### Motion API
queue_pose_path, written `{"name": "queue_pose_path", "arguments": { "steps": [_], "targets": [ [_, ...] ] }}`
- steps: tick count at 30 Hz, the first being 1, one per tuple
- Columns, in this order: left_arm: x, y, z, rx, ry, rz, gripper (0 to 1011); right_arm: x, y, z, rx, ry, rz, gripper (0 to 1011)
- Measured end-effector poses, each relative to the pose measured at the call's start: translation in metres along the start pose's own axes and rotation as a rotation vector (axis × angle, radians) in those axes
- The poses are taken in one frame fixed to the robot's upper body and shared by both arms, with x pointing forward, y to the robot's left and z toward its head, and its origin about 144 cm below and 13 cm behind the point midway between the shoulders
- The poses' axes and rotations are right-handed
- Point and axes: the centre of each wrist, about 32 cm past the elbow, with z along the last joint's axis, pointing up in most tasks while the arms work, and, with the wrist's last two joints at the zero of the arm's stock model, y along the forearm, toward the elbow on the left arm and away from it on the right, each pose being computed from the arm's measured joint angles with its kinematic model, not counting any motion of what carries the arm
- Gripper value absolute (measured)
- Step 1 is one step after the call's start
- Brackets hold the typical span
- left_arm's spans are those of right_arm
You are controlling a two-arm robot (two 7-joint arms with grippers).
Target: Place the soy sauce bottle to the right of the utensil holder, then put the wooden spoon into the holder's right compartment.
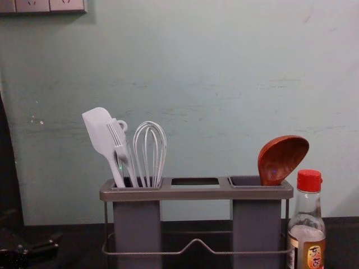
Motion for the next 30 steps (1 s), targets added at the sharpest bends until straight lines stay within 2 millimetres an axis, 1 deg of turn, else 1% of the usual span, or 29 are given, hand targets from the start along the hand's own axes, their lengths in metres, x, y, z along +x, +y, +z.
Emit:
{"name": "queue_pose_path", "arguments": {
  "steps": [3, 4, 9, 14, 20, 22, 25, 30],
  "targets": [
    [0.000, 0.000, 0.000, 0.000, 0.000, 0.000, 1000, 0.001, -0.005, -0.010, -0.085, -0.007, -0.019, 1002],
    [0.000, 0.000, 0.000, 0.000, 0.000, 0.000, 1000, 0.001, -0.005, -0.010, -0.085, -0.007, -0.019, 1002],
    [0.000, 0.000, 0.000, 0.000, 0.000, 0.000, 1000, 0.000, -0.010, -0.025, -0.248, -0.033, -0.008, 1003],
    [0.000, 0.000, 0.000, 0.000, 0.000, 0.000, 1000, -0.004, -0.012, -0.034, -0.328, -0.047, 0.026, 1003],
    [0.000, 0.000, 0.000, 0.000, 0.000, 0.000, 1000, -0.007, -0.015, -0.047, -0.390, -0.050, 0.064, 1003],
    [0.000, 0.000, 0.000, 0.000, 0.000, 0.000, 1000, -0.008, -0.016, -0.050, -0.397, -0.050, 0.069, 1002],
    [0.000, 0.000, 0.000, 0.000, 0.000, 0.000, 1000, -0.008, -0.017, -0.059, -0.401, -0.054, 0.090, 1003],
    [0.000, 0.000, 0.000, 0.000, 0.000, 0.000, 1000, -0.010, -0.017, -0.067, -0.405, -0.055, 0.119, 1002]
  ]
}}
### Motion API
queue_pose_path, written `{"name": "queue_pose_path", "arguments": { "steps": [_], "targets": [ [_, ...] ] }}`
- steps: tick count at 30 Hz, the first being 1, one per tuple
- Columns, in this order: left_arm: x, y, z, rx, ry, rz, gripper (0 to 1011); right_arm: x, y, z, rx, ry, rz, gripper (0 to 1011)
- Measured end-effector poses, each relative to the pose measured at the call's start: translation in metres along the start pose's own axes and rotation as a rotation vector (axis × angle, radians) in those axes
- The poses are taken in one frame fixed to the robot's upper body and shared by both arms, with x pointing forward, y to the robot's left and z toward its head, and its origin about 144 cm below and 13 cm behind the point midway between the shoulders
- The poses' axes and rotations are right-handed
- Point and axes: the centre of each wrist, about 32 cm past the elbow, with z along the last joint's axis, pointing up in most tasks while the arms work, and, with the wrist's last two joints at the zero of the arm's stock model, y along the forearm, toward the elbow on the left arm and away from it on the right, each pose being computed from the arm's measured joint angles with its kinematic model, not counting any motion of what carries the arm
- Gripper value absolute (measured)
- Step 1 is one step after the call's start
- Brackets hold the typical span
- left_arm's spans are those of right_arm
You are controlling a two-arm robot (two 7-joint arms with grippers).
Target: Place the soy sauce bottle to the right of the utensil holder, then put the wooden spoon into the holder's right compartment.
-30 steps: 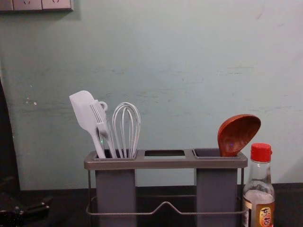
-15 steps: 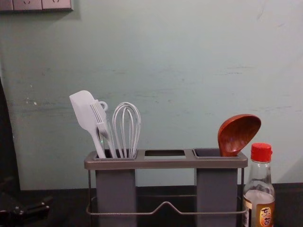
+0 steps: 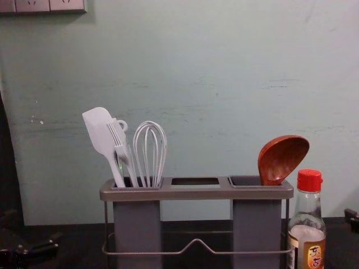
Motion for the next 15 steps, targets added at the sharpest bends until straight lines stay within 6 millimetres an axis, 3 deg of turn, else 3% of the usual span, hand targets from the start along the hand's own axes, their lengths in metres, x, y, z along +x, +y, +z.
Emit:
{"name": "queue_pose_path", "arguments": {
  "steps": [15],
  "targets": [
    [0.0000, 0.0000, 0.0000, 0.000, 0.000, 0.000, 1000, -0.0023, 0.0026, -0.0015, 0.004, -0.004, 0.011, 1002]
  ]
}}
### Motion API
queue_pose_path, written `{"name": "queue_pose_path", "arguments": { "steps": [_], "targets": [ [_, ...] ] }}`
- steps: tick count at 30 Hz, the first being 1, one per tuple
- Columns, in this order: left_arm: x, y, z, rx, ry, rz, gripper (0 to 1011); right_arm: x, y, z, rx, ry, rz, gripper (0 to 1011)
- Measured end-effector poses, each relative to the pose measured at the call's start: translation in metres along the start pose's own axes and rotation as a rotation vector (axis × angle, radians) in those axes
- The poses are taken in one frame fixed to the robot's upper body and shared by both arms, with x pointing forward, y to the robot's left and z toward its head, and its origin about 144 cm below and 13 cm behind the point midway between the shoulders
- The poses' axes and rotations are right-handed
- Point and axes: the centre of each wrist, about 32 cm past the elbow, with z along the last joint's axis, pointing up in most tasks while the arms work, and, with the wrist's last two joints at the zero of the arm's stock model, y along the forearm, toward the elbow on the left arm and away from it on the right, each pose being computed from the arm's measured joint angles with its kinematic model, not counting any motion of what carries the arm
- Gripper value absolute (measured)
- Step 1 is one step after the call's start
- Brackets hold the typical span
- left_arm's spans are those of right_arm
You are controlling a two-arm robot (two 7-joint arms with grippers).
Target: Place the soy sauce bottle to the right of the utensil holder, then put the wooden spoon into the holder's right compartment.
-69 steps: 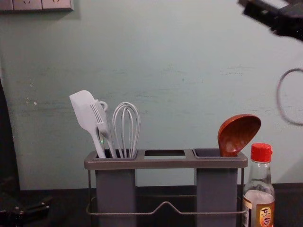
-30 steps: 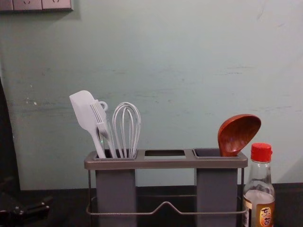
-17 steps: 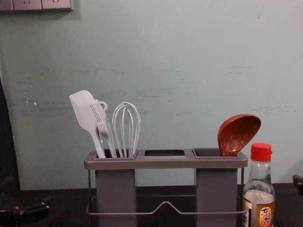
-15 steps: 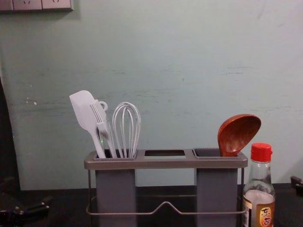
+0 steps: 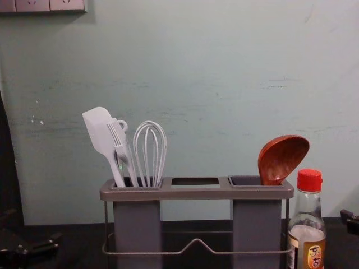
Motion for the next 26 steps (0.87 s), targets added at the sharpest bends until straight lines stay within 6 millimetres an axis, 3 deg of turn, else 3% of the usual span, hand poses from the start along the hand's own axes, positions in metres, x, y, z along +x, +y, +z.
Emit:
{"name": "queue_pose_path", "arguments": {
  "steps": [26],
  "targets": [
    [0.0000, 0.0000, 0.0000, 0.000, 0.000, 0.000, 1000, 0.0003, -0.0005, 0.0004, -0.001, 0.002, -0.001, 1003]
  ]
}}
